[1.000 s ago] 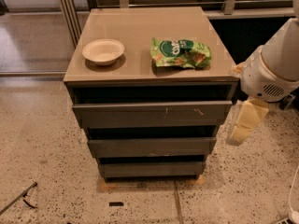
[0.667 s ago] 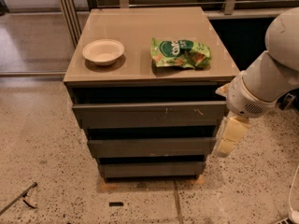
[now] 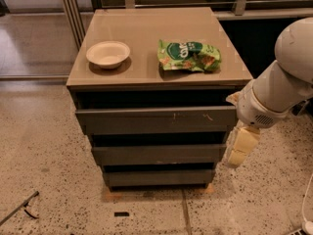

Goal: Open top drawer

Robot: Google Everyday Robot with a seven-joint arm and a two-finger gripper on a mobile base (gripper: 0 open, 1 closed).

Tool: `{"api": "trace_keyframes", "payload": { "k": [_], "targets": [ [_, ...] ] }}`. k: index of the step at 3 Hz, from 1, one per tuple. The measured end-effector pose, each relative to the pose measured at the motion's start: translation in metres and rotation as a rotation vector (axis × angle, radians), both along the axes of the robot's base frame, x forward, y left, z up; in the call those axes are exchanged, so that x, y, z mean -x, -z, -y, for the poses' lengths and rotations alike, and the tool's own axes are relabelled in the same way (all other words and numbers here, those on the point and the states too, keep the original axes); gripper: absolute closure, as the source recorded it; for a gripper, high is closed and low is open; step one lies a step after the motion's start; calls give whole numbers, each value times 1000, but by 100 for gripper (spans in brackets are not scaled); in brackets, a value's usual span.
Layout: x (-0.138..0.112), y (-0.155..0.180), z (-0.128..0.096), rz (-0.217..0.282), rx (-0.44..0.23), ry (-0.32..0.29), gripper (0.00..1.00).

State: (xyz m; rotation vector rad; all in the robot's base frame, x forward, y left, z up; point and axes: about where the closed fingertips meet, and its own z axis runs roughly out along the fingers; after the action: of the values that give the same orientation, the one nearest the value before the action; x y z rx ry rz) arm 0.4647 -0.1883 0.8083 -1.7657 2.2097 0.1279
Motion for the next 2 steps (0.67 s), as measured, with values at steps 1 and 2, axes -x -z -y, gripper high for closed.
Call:
{"api": "trace_keyframes", "payload": {
  "k": [1,2],
  "targets": [
    [-9,37,5,15,-22,2,0],
    [-36,80,1,42,-80,-2,0]
  ]
}}
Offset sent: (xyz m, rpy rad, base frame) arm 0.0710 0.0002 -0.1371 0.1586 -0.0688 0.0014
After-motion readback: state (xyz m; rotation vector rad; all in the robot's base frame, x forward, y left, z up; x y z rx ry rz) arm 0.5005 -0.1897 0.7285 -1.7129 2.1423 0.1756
